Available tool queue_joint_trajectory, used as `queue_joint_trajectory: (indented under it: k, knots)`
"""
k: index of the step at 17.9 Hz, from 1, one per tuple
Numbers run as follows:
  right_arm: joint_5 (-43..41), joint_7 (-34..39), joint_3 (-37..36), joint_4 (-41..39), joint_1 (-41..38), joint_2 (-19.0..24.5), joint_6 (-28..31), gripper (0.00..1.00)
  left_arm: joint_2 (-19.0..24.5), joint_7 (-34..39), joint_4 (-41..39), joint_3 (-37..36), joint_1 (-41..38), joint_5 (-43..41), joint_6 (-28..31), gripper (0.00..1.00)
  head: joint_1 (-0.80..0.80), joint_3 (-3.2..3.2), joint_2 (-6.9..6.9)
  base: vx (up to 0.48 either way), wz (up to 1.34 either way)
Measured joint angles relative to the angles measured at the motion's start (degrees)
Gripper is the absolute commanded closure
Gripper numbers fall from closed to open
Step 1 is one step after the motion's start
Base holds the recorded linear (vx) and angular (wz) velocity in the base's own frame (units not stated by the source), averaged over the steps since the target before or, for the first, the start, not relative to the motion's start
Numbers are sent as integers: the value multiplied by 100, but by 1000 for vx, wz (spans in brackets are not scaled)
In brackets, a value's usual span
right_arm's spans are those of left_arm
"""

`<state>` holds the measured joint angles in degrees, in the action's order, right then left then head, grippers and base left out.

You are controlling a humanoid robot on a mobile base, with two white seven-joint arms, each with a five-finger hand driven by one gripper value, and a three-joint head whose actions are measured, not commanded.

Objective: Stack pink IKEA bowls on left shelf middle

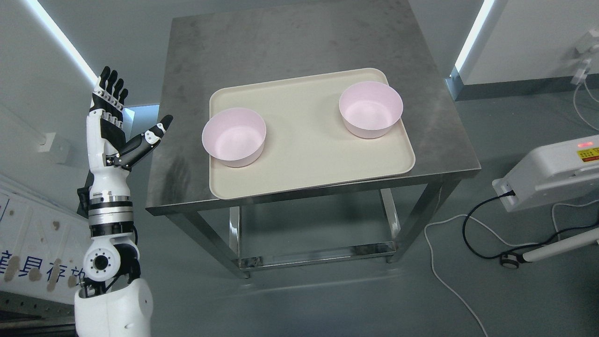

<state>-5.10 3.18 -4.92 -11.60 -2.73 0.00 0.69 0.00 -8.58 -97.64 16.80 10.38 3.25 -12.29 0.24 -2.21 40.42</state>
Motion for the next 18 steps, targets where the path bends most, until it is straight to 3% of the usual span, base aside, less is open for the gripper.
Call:
queue_joint_trajectory:
  k: [18]
  knots:
    - [0,31,0,0,-1,0,0,0,2,0,9,1,-27,0,-53,0,0,0,0,0,0]
